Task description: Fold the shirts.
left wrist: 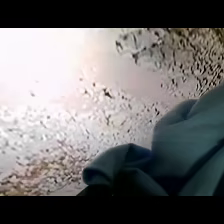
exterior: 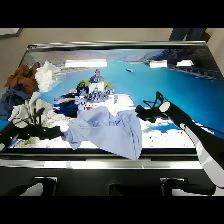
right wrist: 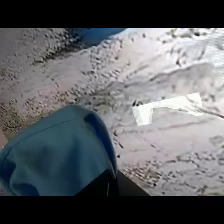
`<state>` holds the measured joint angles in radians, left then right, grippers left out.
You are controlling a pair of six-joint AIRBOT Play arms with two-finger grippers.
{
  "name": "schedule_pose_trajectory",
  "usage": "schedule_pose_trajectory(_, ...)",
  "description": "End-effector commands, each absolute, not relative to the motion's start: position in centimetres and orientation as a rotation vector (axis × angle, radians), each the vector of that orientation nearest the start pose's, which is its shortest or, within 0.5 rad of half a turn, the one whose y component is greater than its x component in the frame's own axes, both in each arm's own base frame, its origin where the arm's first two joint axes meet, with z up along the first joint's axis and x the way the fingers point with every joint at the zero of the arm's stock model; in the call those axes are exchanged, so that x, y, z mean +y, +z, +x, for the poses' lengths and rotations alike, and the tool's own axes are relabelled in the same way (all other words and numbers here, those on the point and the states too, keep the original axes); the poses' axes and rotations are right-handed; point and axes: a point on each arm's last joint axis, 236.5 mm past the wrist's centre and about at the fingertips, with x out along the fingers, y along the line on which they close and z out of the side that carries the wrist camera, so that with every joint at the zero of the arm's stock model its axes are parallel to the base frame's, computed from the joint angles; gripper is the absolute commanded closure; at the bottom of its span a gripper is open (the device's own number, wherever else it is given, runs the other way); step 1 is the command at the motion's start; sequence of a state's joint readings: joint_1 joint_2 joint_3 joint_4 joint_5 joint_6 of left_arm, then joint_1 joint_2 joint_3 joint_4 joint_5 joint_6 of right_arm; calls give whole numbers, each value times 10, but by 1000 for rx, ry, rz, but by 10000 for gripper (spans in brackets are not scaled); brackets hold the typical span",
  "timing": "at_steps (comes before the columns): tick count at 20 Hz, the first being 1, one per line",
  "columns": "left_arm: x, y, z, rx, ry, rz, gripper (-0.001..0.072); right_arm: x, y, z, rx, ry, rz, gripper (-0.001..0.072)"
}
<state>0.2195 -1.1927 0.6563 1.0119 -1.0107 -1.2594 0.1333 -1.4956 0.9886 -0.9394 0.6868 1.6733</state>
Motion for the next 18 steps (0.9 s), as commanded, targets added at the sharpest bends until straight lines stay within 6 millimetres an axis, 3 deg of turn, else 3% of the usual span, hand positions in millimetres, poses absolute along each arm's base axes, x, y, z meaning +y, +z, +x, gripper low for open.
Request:
schedule_pose_trajectory(1, -22, -15, 344, 1187, -199, -406, 674, 143, 4, 464, 975, 231, 529, 667)
schedule_pose_trajectory(3, 5, 91, 393, 919, -159, -328, 674, 123, 119, 495, 678, 249, 367, 667)
schedule_pose_trajectory(5, 24, 229, 420, 585, -109, -278, 674, 99, 249, 496, 368, 228, 228, 666)
schedule_pose_trajectory(7, 32, 364, 411, 259, -77, -185, 674, 73, 360, 465, 131, 167, 158, 666)
schedule_pose_trajectory(8, 31, 420, 395, 126, -66, -171, 674, 63, 400, 443, 51, 145, 154, 666)
schedule_pose_trajectory(9, 26, 464, 375, 21, -66, -165, 673, 56, 434, 418, -23, 136, 157, 666)
schedule_pose_trajectory(10, 21, 494, 356, -51, -71, -160, 673, 52, 459, 394, -81, 137, 160, 666)
schedule_pose_trajectory(12, 10, 530, 321, -143, -80, -137, 673, 46, 488, 350, -150, 141, 163, 666)
schedule_pose_trajectory(15, -2, 555, 279, -226, -88, -133, 673, 39, 504, 306, -175, 138, 160, 665)
schedule_pose_trajectory(18, -4, 587, 245, -360, -71, -120, 673, 36, 509, 281, -185, 138, 161, 665)
